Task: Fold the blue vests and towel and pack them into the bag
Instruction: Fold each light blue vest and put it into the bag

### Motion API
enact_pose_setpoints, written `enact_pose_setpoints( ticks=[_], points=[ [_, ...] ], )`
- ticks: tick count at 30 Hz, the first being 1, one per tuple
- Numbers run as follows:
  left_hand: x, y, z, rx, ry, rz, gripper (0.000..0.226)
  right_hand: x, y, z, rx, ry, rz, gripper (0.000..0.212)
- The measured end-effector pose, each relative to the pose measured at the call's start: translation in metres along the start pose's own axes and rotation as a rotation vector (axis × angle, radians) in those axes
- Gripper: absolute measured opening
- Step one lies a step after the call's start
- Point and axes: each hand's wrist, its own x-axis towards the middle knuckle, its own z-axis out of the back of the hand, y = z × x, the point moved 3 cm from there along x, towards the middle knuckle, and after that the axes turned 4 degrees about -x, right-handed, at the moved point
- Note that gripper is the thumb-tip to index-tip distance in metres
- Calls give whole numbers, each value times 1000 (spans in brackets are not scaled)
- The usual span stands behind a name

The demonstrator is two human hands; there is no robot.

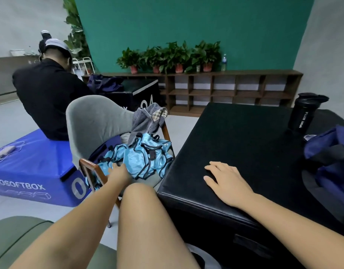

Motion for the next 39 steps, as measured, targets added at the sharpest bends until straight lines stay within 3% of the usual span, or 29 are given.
enact_pose_setpoints(
  ticks=[3,11,15,20,23,27,32,39],
  points=[
    [-8,-7,-2,60,71,47,56,0,-1,-2,3,-2,-3,54],
    [-19,-21,-1,355,217,99,31,-4,1,1,-2,-14,-8,52],
    [-20,-21,0,371,207,40,47,-5,2,2,1,-13,-12,52],
    [-30,-25,16,222,138,-40,32,-6,3,4,3,-13,-7,52],
    [-31,-19,43,-43,12,2,18,-6,3,3,5,-13,-9,52],
    [-27,-12,95,-310,-167,-1,30,-7,4,5,4,-13,5,52],
    [-17,-10,170,-441,-289,-67,18,-7,6,9,13,2,16,52],
    [-90,-69,281,-625,-410,-252,25,-4,7,32,154,24,3,48]
  ],
)
